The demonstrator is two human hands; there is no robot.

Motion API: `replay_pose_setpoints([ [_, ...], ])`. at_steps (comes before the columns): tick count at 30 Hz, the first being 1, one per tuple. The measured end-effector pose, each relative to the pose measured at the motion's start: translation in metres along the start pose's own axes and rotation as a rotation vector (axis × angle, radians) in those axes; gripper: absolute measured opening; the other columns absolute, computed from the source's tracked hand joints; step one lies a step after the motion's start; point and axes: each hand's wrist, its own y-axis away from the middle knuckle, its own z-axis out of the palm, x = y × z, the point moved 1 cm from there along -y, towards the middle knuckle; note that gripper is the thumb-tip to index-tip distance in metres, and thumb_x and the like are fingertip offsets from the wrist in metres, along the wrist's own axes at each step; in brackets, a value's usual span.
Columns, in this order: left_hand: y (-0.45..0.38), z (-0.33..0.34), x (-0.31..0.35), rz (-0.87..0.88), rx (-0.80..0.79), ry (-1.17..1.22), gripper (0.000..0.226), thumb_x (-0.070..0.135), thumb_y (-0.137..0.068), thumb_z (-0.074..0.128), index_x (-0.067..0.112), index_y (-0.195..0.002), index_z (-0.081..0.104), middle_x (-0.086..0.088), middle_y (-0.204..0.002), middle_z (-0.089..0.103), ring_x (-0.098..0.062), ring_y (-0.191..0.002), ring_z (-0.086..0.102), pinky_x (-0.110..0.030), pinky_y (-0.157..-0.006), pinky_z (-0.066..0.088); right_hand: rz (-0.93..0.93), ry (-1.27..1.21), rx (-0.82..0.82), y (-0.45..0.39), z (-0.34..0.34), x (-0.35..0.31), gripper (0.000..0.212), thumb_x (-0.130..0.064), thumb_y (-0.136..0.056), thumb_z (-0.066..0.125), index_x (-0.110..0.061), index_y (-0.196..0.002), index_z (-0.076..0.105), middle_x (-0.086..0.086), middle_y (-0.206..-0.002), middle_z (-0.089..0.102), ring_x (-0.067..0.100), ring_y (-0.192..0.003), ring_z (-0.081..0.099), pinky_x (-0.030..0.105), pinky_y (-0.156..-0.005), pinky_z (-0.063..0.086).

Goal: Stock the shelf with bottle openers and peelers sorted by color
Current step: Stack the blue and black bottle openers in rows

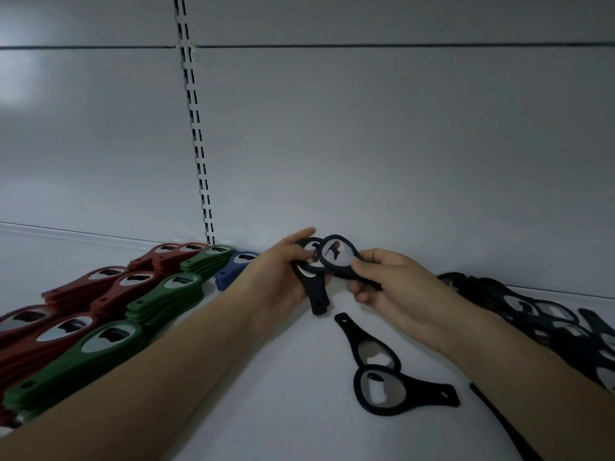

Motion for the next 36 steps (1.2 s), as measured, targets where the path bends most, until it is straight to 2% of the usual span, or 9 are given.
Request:
replay_pose_setpoints([
  [5, 0.002, 0.005, -0.002, 0.178, -0.058, 0.017, 0.037, 0.000, -0.103, 0.037, 0.011, -0.132, 0.056, -0.017, -0.124, 0.068, -0.032, -0.115, 0.065, -0.043, -0.095, 0.055, 0.069, 0.028, -0.032, 0.002, 0.009, 0.005, 0.014, -0.016, -0.103, 0.051, -0.003, -0.105, 0.056, 0.012, -0.090, 0.059, 0.015, -0.060, 0.053, 0.023, -0.052, 0.043],
  [10, 0.005, 0.009, -0.008, 0.231, -0.072, -0.043, 0.025, 0.005, -0.101, 0.046, 0.008, -0.123, 0.059, -0.015, -0.100, 0.070, -0.022, -0.082, 0.070, -0.039, -0.083, 0.060, 0.069, 0.087, -0.112, 0.013, 0.011, 0.000, 0.026, -0.021, -0.093, 0.066, 0.004, -0.102, 0.063, 0.015, -0.094, 0.073, 0.021, -0.075, 0.073, 0.025, -0.070, 0.061],
  [13, 0.007, 0.006, -0.006, 0.342, 0.082, -0.269, 0.017, 0.009, -0.102, 0.049, 0.013, -0.112, 0.062, -0.011, -0.090, 0.069, -0.017, -0.065, 0.067, -0.034, -0.063, 0.060, 0.047, 0.433, -0.087, 0.014, 0.003, -0.007, 0.036, -0.036, -0.092, 0.067, -0.001, -0.101, 0.067, 0.010, -0.093, 0.075, 0.020, -0.072, 0.075, 0.025, -0.063, 0.060],
  [16, 0.011, 0.000, 0.001, 0.396, 0.161, -0.429, 0.028, 0.012, -0.100, 0.056, 0.025, -0.122, 0.064, -0.009, -0.094, 0.074, -0.019, -0.063, 0.066, -0.029, -0.050, 0.051, -0.098, 0.992, -0.011, 0.014, -0.008, -0.014, 0.036, -0.052, -0.084, 0.071, -0.016, -0.084, 0.067, -0.003, -0.078, 0.073, 0.006, -0.055, 0.065, 0.023, -0.057, 0.052],
  [20, 0.011, -0.004, -0.002, 0.317, 0.159, -0.419, 0.055, 0.007, -0.093, 0.065, 0.039, -0.136, 0.050, -0.011, -0.093, 0.076, -0.016, -0.057, 0.059, -0.024, -0.042, 0.038, -0.117, 1.368, -0.036, 0.017, -0.009, -0.009, 0.043, -0.067, -0.068, 0.076, -0.027, -0.080, 0.066, -0.012, -0.080, 0.066, 0.005, -0.073, 0.062, 0.028, -0.068, 0.054],
  [27, 0.006, 0.001, -0.005, 0.188, 0.061, -0.327, 0.022, 0.030, -0.092, 0.066, 0.026, -0.114, 0.066, 0.000, -0.082, 0.056, -0.011, -0.058, 0.049, -0.022, -0.043, 0.038, -0.080, 1.341, -0.087, 0.014, -0.010, -0.007, 0.015, -0.038, -0.075, 0.077, -0.025, -0.079, 0.073, -0.005, -0.078, 0.074, 0.012, -0.072, 0.070, 0.029, -0.069, 0.059],
  [29, 0.006, 0.004, -0.008, 0.126, 0.074, -0.247, 0.017, 0.021, -0.092, 0.067, 0.024, -0.108, 0.062, -0.004, -0.082, 0.051, -0.014, -0.059, 0.049, -0.027, -0.048, 0.043, -0.101, 1.368, -0.029, 0.011, -0.014, -0.009, 0.014, -0.036, -0.078, 0.074, -0.023, -0.083, 0.071, -0.004, -0.082, 0.073, 0.013, -0.076, 0.067, 0.031, -0.072, 0.058],
  [33, 0.007, 0.007, -0.015, -0.002, 0.002, -0.089, 0.031, 0.004, -0.090, 0.063, 0.022, -0.114, 0.055, -0.007, -0.076, 0.052, -0.021, -0.062, 0.053, -0.035, -0.062, 0.051, -0.261, 1.197, 0.139, 0.003, -0.028, -0.021, 0.009, -0.029, -0.084, 0.071, -0.025, -0.088, 0.063, -0.007, -0.077, 0.065, 0.005, -0.064, 0.057, 0.011, -0.051, 0.039],
  [36, 0.005, 0.007, -0.015, -0.048, -0.031, -0.066, 0.026, 0.010, -0.097, 0.057, 0.020, -0.120, 0.059, -0.014, -0.091, 0.051, -0.025, -0.073, 0.058, -0.033, -0.070, 0.058, -0.405, 0.974, 0.314, 0.003, -0.036, -0.029, 0.007, -0.025, -0.088, 0.070, -0.023, -0.084, 0.065, -0.005, -0.072, 0.067, 0.005, -0.056, 0.064, 0.014, -0.057, 0.049],
])
